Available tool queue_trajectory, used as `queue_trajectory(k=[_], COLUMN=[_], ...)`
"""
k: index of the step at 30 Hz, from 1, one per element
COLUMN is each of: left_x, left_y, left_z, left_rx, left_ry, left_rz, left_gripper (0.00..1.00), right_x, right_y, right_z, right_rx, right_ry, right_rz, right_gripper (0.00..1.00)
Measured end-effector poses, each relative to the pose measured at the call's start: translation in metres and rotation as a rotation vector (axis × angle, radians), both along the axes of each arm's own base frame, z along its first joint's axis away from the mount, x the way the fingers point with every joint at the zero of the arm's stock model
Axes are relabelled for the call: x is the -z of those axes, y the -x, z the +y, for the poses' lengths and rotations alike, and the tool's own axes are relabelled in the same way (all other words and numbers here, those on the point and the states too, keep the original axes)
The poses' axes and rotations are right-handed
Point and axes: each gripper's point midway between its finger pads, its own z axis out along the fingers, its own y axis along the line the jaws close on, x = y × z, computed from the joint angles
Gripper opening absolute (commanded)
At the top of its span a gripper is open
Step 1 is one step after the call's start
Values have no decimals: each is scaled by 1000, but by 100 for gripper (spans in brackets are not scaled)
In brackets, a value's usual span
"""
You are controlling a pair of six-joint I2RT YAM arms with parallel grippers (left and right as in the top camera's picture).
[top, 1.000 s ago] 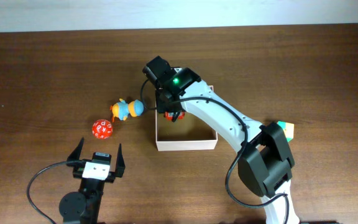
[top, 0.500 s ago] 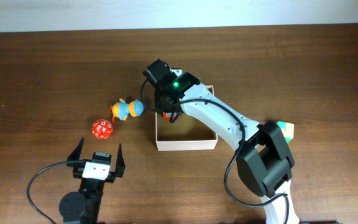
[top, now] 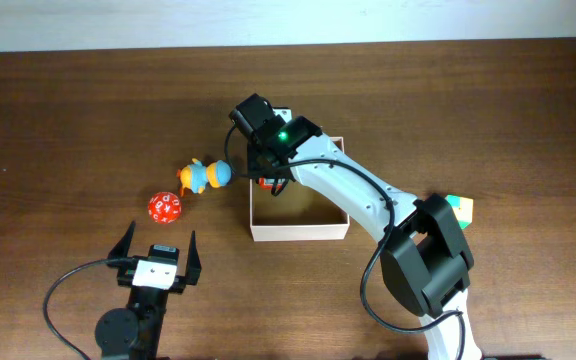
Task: Pack container
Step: 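Lower the fire truck into the box with the right gripper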
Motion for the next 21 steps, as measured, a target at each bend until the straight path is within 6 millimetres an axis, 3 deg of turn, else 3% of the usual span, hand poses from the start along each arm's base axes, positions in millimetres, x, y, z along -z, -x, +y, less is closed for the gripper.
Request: queue_trajectory(k=[21], left_x=[0], left_y=[0], left_z=[0], left_rx=[0], left_ry=[0], left_rz=[0], left_gripper=[99], right_x=[5], right_y=[3], right_z=[-2], right_rx=[-5], right_ry=[11], right_rz=[10], right_gripper=[57])
